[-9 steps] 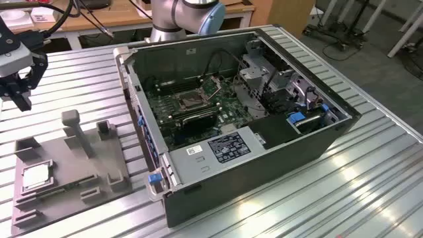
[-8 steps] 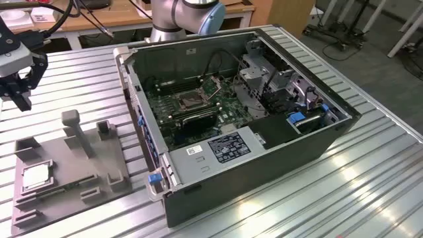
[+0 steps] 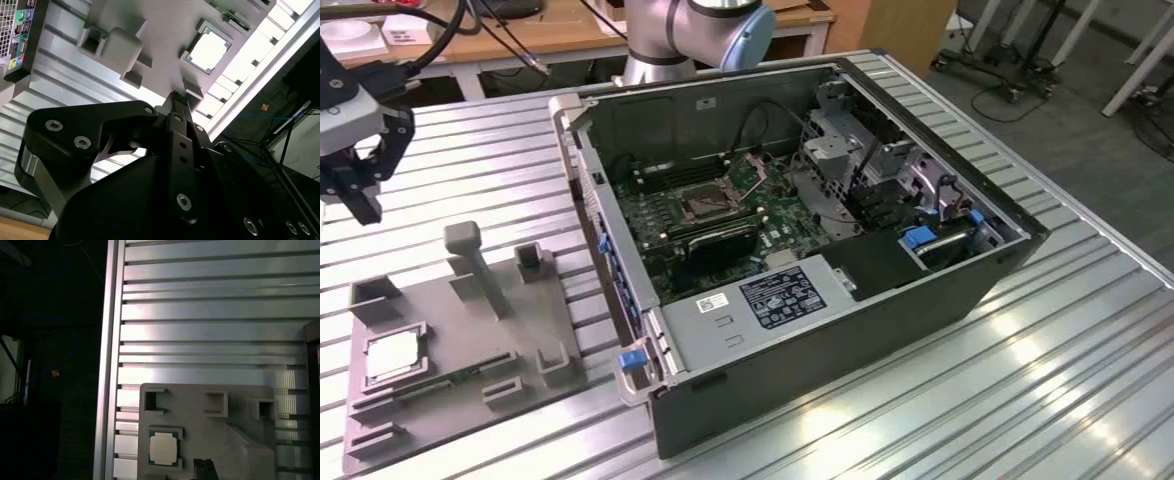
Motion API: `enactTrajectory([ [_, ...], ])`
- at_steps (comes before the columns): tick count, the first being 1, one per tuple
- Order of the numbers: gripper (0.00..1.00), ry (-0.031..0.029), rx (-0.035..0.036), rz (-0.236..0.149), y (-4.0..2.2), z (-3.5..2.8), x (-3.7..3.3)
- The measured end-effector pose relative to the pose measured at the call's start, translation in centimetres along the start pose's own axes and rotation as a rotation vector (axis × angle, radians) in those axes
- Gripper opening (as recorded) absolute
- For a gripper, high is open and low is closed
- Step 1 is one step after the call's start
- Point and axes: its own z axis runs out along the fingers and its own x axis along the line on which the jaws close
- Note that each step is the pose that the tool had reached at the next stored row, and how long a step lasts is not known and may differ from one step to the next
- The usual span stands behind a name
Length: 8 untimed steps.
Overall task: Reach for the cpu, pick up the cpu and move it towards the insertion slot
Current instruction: 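Reach for the cpu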
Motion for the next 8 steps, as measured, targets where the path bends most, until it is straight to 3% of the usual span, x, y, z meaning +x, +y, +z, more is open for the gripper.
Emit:
enactTrajectory([
  [8,0.11,0.0000,0.0000,0.000,0.00,0.00,0.16],
])
